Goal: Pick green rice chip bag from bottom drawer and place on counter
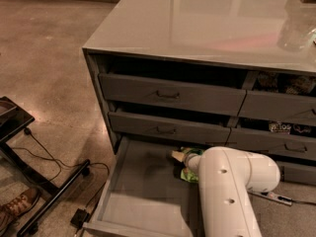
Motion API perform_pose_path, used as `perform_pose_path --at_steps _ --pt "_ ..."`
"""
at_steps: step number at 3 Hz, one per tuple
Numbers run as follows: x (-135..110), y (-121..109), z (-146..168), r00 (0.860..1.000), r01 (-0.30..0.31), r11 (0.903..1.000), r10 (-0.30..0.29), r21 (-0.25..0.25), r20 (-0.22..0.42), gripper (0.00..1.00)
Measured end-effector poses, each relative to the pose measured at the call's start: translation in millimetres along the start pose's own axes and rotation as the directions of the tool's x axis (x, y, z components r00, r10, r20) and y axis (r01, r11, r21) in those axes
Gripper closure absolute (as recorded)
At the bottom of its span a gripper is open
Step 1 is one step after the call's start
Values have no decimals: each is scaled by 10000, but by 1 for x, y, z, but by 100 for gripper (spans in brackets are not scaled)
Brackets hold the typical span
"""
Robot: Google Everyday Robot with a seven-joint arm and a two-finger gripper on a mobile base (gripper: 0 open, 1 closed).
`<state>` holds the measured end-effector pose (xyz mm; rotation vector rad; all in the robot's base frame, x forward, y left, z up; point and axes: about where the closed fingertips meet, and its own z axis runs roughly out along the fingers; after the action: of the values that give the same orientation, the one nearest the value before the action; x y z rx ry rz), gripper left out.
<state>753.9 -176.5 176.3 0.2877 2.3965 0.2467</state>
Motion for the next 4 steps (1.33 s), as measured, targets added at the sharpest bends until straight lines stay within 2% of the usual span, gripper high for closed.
perform_pose_path --at_steps 3,4 --pt "19 1 20 9987 241 9994 -230 263 -445 0" --pt "19 2 19 9986 217 9994 -204 267 -487 0"
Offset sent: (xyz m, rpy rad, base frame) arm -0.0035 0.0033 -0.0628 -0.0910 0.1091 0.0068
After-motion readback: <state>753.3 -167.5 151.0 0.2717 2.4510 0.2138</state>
